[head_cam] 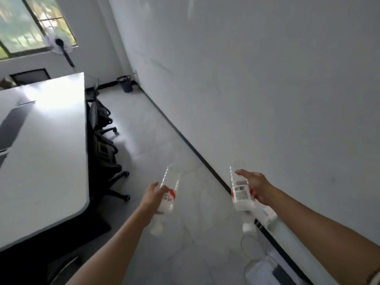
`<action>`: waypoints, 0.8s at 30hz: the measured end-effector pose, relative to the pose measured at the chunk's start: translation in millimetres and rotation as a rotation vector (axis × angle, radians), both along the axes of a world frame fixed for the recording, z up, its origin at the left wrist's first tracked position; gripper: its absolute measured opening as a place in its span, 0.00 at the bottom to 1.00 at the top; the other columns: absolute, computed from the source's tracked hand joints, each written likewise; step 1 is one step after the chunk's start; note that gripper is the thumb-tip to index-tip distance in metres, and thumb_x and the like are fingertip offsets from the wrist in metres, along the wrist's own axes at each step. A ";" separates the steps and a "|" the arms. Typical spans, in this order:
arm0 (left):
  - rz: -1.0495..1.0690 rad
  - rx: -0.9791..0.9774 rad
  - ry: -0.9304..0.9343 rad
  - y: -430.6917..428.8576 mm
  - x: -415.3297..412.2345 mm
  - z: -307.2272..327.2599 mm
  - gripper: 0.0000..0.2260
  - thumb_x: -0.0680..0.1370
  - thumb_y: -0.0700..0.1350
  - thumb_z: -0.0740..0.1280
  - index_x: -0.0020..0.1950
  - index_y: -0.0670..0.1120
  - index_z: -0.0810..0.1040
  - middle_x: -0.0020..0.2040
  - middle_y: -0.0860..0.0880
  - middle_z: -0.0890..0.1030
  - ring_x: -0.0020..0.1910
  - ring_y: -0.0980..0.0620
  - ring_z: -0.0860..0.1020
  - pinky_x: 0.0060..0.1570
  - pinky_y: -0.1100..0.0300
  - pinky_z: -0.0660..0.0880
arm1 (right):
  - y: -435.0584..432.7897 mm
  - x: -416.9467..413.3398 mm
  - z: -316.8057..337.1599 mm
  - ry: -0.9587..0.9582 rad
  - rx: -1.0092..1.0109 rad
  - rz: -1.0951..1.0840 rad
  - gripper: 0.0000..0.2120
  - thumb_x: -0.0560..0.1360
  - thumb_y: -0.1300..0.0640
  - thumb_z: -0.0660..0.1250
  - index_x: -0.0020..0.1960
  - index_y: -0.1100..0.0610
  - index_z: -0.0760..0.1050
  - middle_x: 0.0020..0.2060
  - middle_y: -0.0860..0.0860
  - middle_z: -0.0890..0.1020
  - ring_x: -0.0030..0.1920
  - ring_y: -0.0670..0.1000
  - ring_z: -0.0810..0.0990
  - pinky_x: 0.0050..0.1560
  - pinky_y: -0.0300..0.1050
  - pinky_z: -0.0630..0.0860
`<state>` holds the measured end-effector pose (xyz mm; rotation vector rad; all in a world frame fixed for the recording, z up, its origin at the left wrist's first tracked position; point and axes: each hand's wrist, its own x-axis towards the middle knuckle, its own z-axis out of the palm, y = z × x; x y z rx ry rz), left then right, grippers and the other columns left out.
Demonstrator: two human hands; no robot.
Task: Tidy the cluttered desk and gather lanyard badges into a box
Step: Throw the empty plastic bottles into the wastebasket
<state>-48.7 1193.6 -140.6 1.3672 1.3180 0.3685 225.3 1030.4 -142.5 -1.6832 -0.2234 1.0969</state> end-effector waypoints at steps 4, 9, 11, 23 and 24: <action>0.139 0.001 -0.015 67.9 -13.9 -12.9 0.14 0.78 0.44 0.65 0.62 0.41 0.75 0.49 0.37 0.79 0.39 0.43 0.78 0.31 0.53 0.78 | 104.0 8.9 -7.9 0.133 0.041 0.130 0.19 0.74 0.49 0.71 0.52 0.64 0.74 0.34 0.62 0.81 0.29 0.59 0.81 0.30 0.50 0.80; 0.208 0.022 -0.028 189.0 -4.8 -25.8 0.14 0.78 0.42 0.66 0.61 0.36 0.75 0.47 0.38 0.79 0.36 0.46 0.77 0.33 0.59 0.74 | 244.2 19.0 -22.5 0.256 0.000 0.258 0.21 0.78 0.45 0.63 0.55 0.63 0.71 0.34 0.60 0.77 0.29 0.57 0.78 0.31 0.46 0.78; 0.220 0.012 -0.049 239.1 6.8 -20.1 0.14 0.78 0.42 0.67 0.61 0.37 0.75 0.48 0.37 0.80 0.37 0.45 0.78 0.36 0.56 0.76 | 295.8 29.6 -17.0 0.251 -0.015 0.316 0.18 0.77 0.48 0.64 0.55 0.63 0.70 0.31 0.59 0.77 0.27 0.56 0.78 0.29 0.44 0.77; 0.212 -0.005 -0.090 523.0 117.6 6.4 0.06 0.77 0.44 0.65 0.54 0.46 0.76 0.49 0.38 0.80 0.40 0.43 0.79 0.35 0.55 0.77 | 593.6 134.1 1.8 0.110 0.035 0.375 0.17 0.70 0.59 0.73 0.53 0.68 0.75 0.39 0.65 0.81 0.35 0.61 0.82 0.36 0.51 0.79; 0.217 -0.007 -0.092 550.9 131.2 3.8 0.08 0.77 0.44 0.65 0.55 0.46 0.75 0.49 0.38 0.80 0.40 0.43 0.79 0.33 0.56 0.77 | 623.9 146.8 -1.9 0.129 0.043 0.381 0.17 0.71 0.58 0.73 0.53 0.69 0.75 0.40 0.64 0.81 0.35 0.60 0.82 0.38 0.51 0.79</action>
